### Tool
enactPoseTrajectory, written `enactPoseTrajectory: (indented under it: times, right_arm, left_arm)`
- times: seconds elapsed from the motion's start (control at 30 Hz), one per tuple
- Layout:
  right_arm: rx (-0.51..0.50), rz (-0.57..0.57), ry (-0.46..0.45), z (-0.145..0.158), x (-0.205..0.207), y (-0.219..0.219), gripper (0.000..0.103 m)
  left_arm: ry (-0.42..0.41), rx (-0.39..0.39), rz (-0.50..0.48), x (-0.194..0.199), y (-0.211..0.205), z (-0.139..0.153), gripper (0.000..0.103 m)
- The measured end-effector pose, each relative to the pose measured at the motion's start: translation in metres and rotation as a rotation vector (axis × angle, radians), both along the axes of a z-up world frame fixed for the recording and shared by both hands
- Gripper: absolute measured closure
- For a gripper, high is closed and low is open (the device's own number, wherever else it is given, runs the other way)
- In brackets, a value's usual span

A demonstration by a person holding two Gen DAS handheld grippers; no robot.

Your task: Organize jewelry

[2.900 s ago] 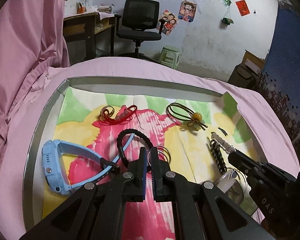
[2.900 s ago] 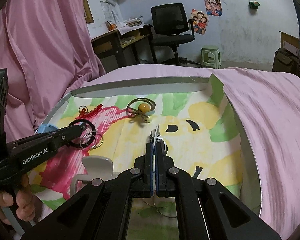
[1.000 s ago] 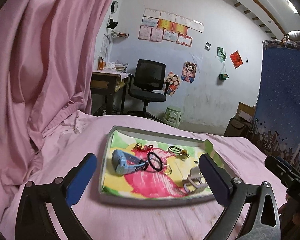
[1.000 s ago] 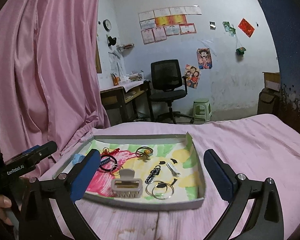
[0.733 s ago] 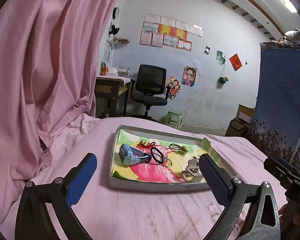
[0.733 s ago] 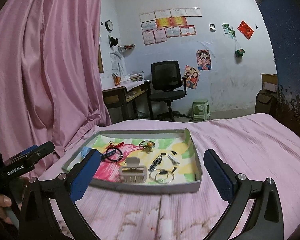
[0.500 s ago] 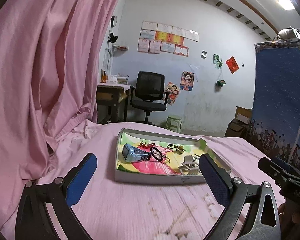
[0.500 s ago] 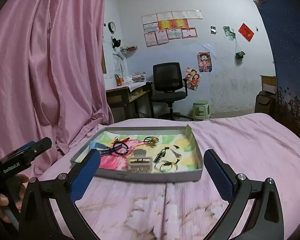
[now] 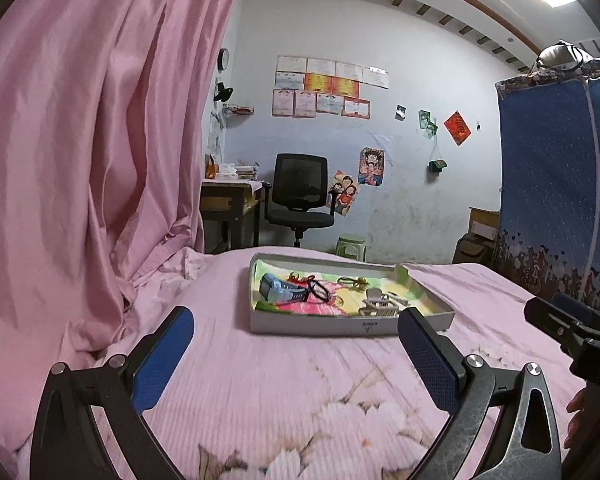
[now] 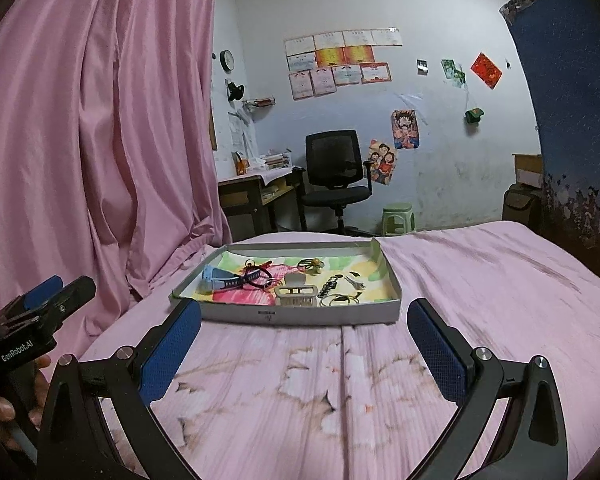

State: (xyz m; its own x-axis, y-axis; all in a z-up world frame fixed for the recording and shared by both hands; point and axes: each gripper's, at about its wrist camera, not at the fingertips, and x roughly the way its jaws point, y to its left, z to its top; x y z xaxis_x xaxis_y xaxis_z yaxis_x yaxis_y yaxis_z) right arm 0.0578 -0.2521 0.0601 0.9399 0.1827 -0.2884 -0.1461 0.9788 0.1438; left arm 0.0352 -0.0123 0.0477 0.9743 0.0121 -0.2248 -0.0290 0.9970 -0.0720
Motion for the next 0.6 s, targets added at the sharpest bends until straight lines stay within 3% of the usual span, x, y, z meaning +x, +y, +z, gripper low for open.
enactPoseTrajectory:
  times: [0.6]
  right_arm:
    - [-0.032,-0.004,-0.007,-0.017,-0.031,0.011,0.002]
  left_arm:
    - [0.014,0.013,0.004,-0.013,0.002,-0.033,0.000]
